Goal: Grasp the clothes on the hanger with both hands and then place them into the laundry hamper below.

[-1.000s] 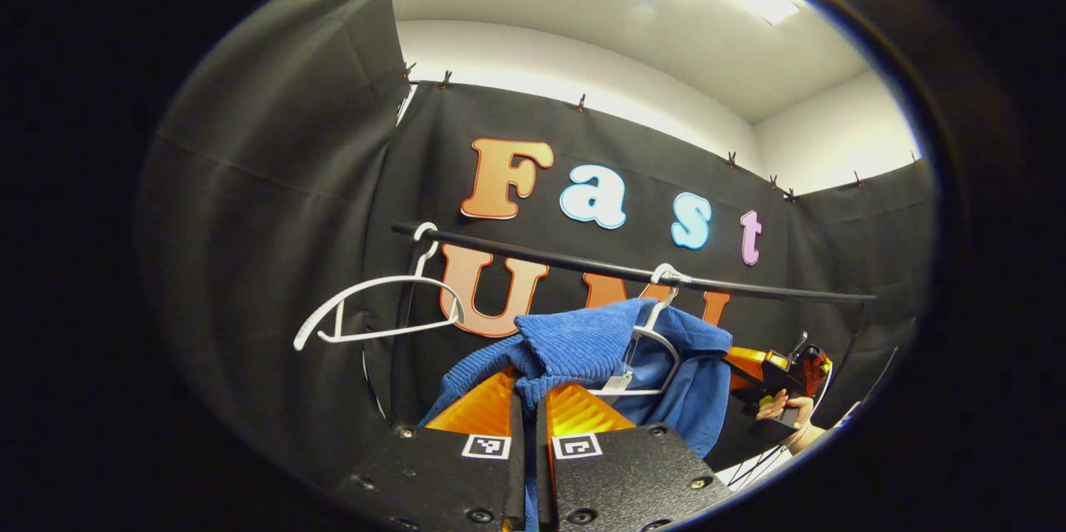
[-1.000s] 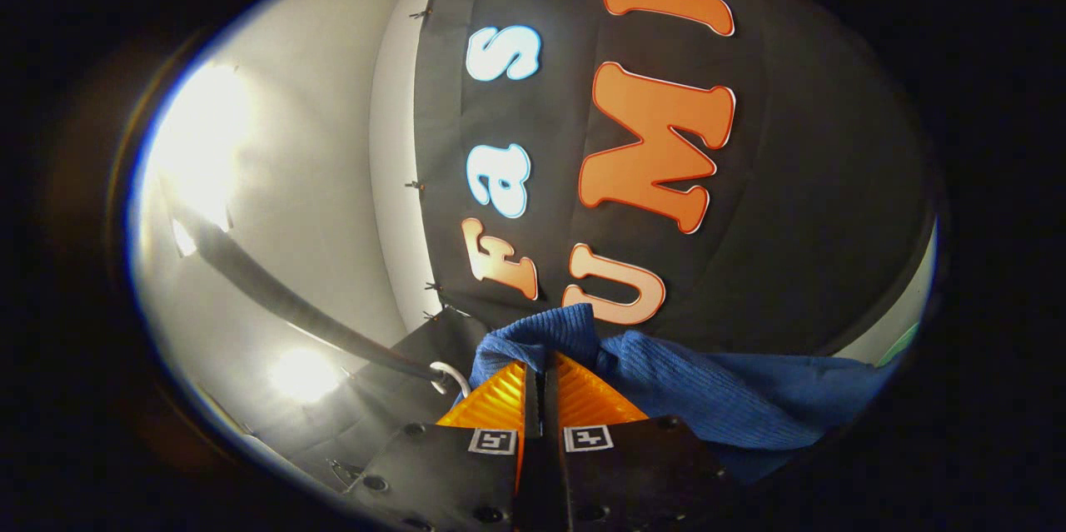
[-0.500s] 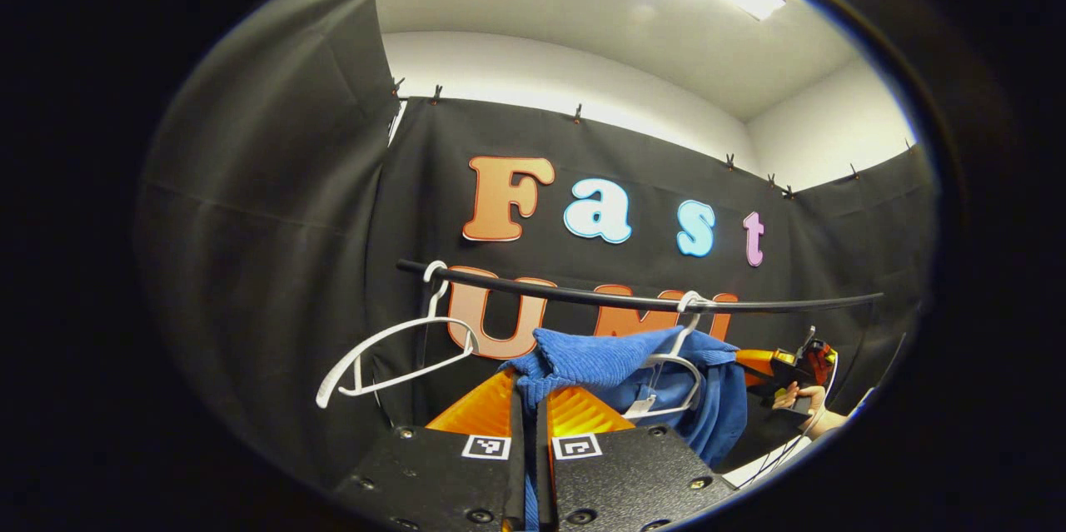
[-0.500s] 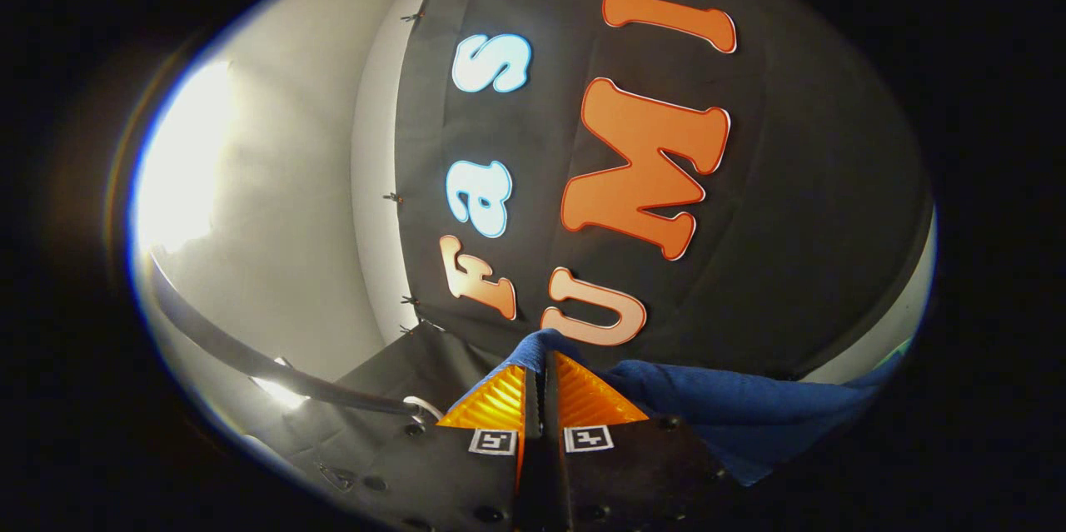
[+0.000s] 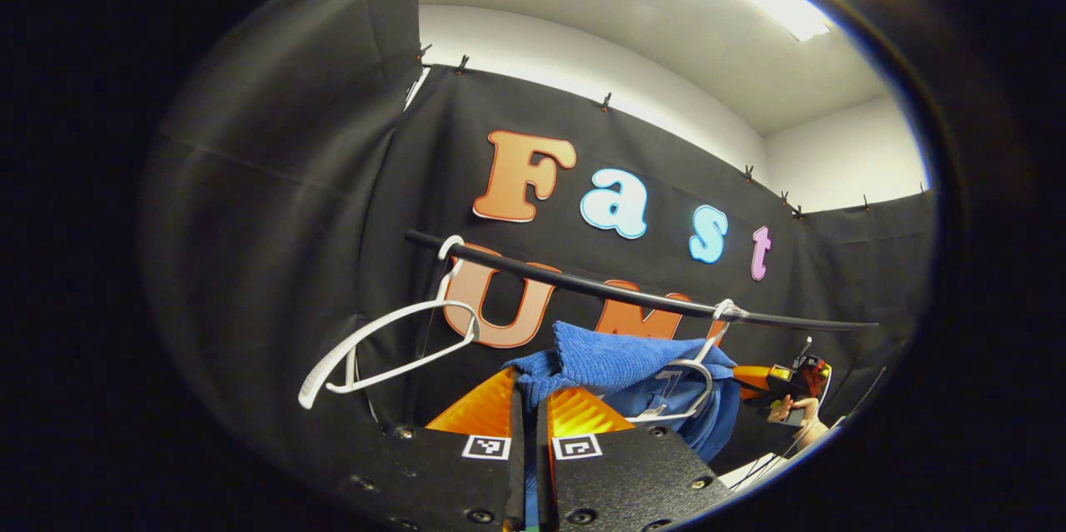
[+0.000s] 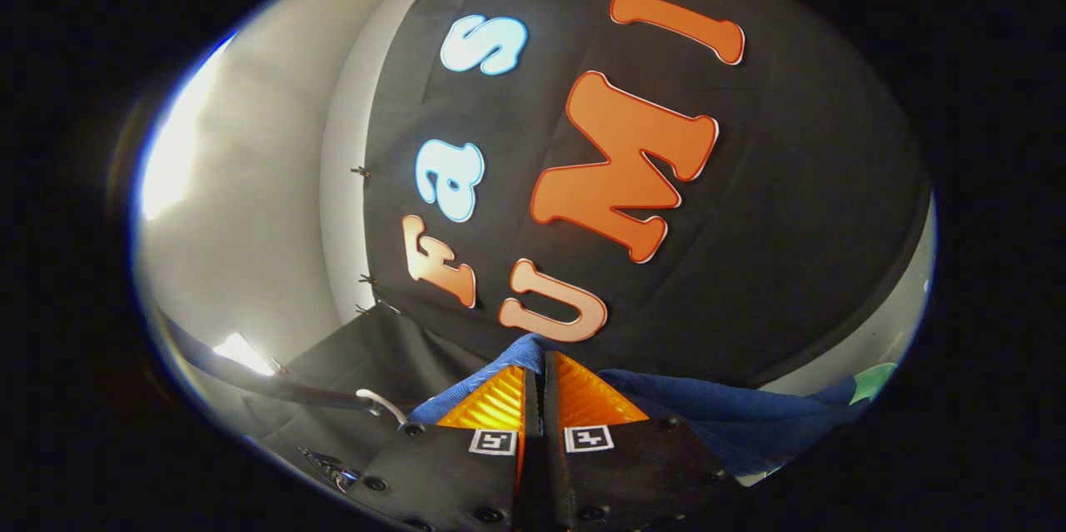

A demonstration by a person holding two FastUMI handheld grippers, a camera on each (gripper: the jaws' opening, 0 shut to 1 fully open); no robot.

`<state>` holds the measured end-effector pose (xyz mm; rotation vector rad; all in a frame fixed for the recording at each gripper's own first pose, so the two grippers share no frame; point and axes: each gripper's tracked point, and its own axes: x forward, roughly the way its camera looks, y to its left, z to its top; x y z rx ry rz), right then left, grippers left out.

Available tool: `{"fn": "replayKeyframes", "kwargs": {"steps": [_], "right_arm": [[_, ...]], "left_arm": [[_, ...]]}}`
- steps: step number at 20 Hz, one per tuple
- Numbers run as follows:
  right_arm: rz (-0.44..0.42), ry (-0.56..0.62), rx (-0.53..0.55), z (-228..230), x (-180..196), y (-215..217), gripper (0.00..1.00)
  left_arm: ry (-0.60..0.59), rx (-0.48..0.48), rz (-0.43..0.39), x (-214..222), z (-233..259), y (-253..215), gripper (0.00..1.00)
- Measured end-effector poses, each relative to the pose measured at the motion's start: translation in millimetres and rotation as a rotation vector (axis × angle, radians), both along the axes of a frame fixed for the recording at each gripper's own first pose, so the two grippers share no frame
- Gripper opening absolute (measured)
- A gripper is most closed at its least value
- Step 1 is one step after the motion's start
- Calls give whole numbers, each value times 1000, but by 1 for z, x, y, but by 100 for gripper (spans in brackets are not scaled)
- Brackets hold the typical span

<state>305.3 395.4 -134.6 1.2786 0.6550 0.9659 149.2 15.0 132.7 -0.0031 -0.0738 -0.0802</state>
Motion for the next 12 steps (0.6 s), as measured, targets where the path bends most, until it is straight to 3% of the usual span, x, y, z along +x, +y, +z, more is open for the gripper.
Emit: {"fn": "replayKeyframes", "kwargs": {"steps": [8, 12], "right_arm": [[36, 75, -75, -39, -6, 16, 7], [4, 71, -85, -38, 8, 16, 7]], "left_arm": [[53, -32, 20, 20, -29, 16, 5], [62, -3, 15, 19, -26, 15, 5]]}}
